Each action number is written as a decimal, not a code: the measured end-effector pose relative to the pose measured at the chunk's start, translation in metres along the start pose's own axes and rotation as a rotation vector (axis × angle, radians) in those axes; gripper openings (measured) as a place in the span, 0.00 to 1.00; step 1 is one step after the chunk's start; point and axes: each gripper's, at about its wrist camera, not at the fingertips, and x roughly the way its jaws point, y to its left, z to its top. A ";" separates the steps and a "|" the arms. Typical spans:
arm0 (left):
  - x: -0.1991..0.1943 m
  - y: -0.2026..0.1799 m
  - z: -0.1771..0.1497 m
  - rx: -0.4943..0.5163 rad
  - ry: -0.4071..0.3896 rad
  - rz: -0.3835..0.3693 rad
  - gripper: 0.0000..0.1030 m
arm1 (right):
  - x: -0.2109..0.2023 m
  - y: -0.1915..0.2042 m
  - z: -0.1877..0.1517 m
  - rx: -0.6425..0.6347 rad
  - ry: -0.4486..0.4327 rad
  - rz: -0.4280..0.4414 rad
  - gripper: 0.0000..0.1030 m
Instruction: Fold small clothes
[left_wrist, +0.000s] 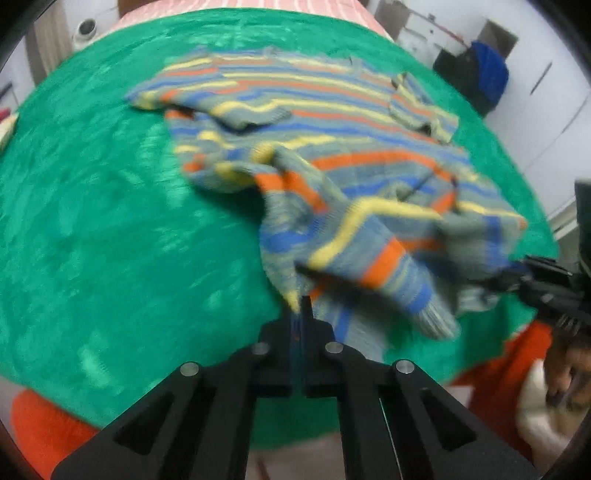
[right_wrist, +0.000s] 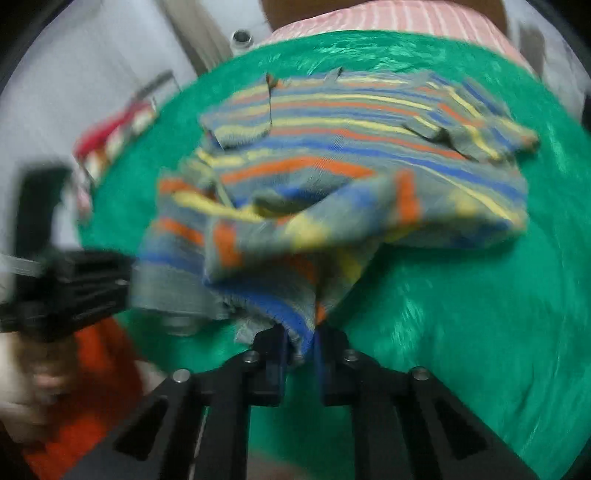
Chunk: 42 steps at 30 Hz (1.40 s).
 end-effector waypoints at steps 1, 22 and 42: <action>-0.013 0.008 -0.004 0.008 -0.002 -0.003 0.00 | -0.024 -0.007 -0.005 0.025 -0.011 0.038 0.11; 0.022 0.029 -0.048 0.070 0.154 0.176 0.04 | -0.054 -0.113 -0.089 0.360 0.087 0.052 0.22; 0.011 0.024 -0.056 0.107 0.181 0.315 0.26 | -0.023 -0.091 -0.098 0.306 0.293 -0.069 0.15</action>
